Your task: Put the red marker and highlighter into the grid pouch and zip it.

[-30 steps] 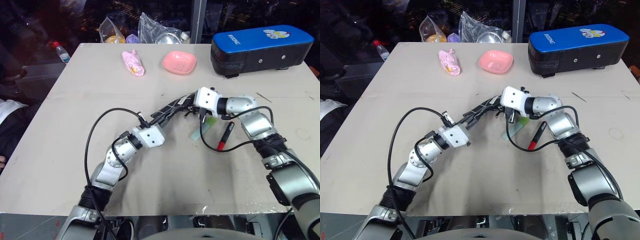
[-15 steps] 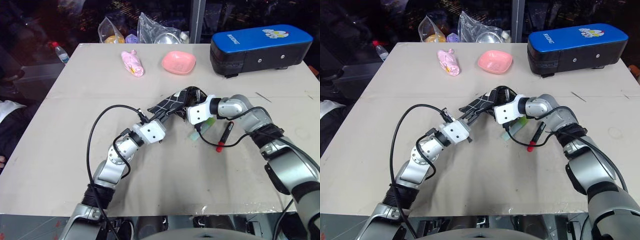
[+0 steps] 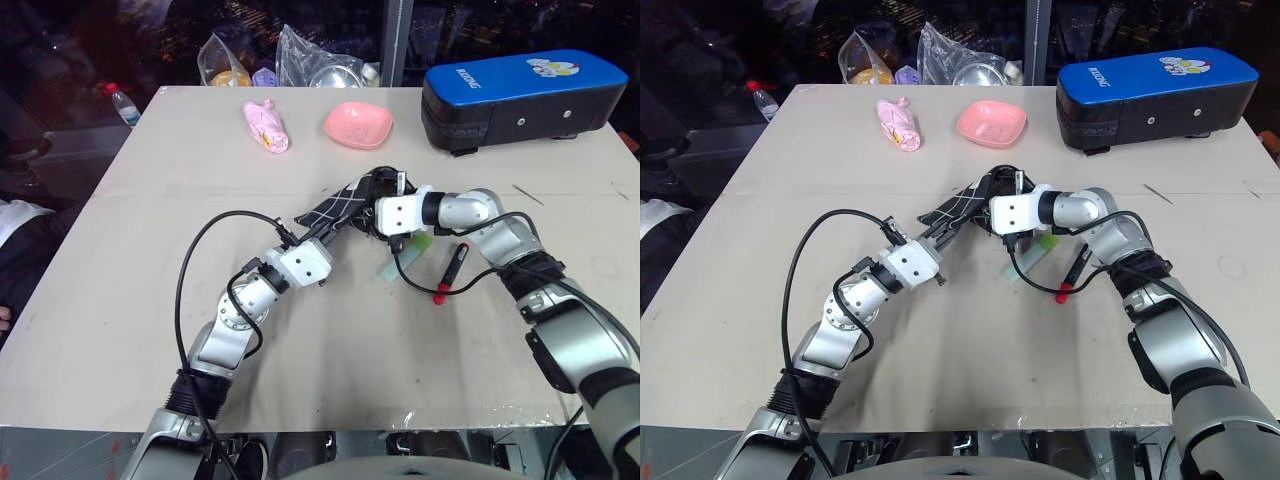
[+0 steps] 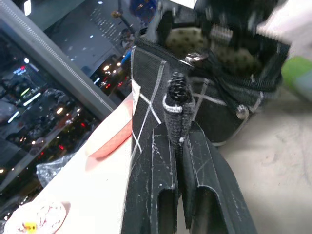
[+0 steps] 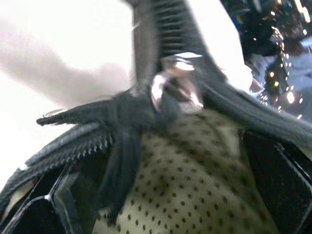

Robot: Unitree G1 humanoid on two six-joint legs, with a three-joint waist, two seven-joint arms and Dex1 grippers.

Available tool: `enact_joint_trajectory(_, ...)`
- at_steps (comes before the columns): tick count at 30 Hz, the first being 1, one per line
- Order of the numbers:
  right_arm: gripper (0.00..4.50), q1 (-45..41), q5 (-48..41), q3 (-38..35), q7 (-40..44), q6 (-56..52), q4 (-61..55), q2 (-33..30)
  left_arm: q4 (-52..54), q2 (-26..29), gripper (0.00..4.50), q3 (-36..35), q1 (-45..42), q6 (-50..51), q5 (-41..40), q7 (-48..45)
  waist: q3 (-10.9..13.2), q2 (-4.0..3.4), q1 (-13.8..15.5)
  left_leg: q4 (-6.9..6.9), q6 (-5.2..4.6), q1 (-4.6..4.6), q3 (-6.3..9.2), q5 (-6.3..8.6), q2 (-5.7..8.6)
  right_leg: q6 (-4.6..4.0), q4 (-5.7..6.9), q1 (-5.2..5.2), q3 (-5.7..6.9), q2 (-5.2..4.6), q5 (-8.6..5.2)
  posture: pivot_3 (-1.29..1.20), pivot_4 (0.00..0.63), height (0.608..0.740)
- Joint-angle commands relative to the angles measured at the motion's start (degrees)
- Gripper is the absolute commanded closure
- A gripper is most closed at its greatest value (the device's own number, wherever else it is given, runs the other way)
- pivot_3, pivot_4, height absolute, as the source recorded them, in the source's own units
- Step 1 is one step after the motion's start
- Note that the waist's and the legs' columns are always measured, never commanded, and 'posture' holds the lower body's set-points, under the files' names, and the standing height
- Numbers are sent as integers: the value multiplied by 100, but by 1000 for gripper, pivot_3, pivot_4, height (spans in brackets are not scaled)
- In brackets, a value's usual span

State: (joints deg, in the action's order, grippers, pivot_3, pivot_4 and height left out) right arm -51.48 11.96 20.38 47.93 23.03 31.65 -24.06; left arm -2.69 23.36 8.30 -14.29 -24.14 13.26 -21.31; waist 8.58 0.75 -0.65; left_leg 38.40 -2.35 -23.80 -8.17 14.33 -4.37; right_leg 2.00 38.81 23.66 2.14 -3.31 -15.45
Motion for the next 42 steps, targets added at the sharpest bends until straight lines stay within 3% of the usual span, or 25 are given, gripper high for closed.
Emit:
enact_joint_trajectory(1,106,275,-1715,-854,945,-1435,-1487,-327,235,14,4500,-183,86,30,-93,132,0,0,25,0,0,-2,5,0,-3,0,-1,-1,3,0,0,0,150,740)
enact_joint_trajectory(7,106,930,-2785,-1648,812,-3266,-2713,-603,107,-58,4500,-185,51,7,-139,151,-2,2,13,0,-2,3,41,1,-2,-1,2,-5,3,-1,1,0,150,740)
enact_joint_trajectory(15,106,2453,-2864,-2471,-959,-5706,-4614,-763,84,-63,4500,-187,30,-18,-185,128,-1,2,49,-3,-2,-5,49,1,5,-1,-3,-3,8,-7,0,0,150,740)
enact_joint_trajectory(24,106,4370,-2564,-2454,-3073,-7770,-6950,205,55,-91,4500,-108,59,-30,-222,91,-2,3,24,-5,-2,-4,55,1,9,0,0,-3,6,-4,-1,0,150,740)
enact_joint_trajectory(30,106,4599,-2435,-2384,-4095,-8772,-7216,1205,-20,-102,4500,-104,-6,-54,-221,80,-5,6,4,-5,-2,-3,64,1,14,0,2,-4,8,1,-1,0,150,740)
enact_joint_trajectory(36,106,4711,-2571,-2548,-4330,-9286,-6870,1939,-41,-123,4500,-102,-23,-64,-201,90,-14,20,4,-5,-2,-5,65,1,14,0,-1,-5,7,3,-1,0,150,740)
enact_joint_trajectory(39,871,4736,-2395,-2407,-4386,-9230,-6678,1764,-37,-117,4500,-123,-31,-70,-203,92,-20,29,3,-5,-3,-5,69,2,14,0,-2,-7,11,4,-1,0,150,740)
enact_joint_trajectory(42,2253,4702,-2263,-2325,-4489,-9196,-6607,1673,-36,-122,4500,-154,-35,-43,-197,127,-31,45,3,-6,-3,-3,70,2,14,-1,-3,-8,12,4,-1,0,150,740)
